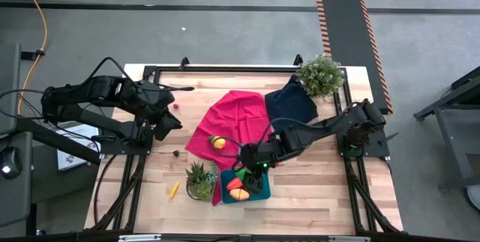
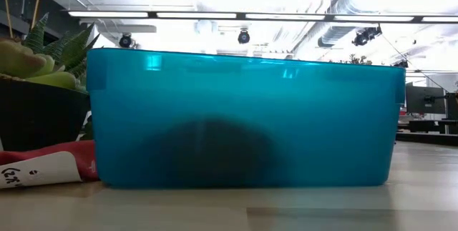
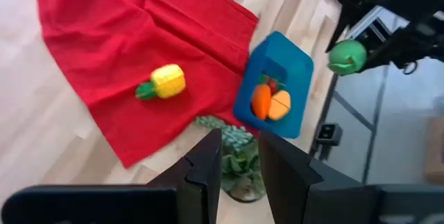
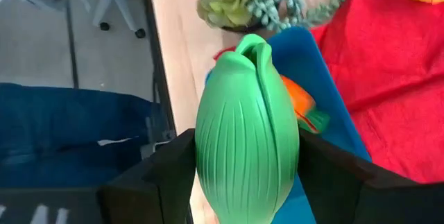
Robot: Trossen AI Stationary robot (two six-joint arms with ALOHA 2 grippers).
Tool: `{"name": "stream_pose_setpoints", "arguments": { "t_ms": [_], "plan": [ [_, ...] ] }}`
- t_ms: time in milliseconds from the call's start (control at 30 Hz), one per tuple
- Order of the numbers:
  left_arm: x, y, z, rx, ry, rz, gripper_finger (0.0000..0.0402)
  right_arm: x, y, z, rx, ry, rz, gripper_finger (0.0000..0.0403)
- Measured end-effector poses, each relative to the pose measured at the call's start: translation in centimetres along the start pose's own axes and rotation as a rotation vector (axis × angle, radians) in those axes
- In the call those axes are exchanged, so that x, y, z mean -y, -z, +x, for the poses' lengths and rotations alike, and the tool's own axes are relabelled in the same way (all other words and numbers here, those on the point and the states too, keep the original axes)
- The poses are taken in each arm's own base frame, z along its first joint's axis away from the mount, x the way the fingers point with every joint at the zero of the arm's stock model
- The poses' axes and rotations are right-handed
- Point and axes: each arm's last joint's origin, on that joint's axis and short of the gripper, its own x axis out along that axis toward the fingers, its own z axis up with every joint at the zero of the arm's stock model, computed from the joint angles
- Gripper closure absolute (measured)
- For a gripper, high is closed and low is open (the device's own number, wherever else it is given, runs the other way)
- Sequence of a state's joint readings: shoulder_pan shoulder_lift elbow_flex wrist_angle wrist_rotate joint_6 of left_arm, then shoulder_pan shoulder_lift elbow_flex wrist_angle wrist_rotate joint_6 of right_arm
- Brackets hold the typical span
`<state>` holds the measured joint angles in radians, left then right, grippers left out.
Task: Pick and placing Produce into tupperware
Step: Put the green corn into the blue bin
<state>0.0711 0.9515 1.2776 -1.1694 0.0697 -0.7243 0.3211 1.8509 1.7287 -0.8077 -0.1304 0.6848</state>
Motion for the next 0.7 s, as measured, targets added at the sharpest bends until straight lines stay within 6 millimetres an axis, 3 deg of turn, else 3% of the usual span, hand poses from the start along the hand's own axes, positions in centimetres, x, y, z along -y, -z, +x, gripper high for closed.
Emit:
{"name": "stream_pose_setpoints", "arguments": {
  "t_ms": [700],
  "plan": [
    [0.0,0.1,0.0,-0.022,0.011,-0.04,0.0318,1.0,2.2,6.0,-0.13,0.228,0.015,0.0192]
  ]
}}
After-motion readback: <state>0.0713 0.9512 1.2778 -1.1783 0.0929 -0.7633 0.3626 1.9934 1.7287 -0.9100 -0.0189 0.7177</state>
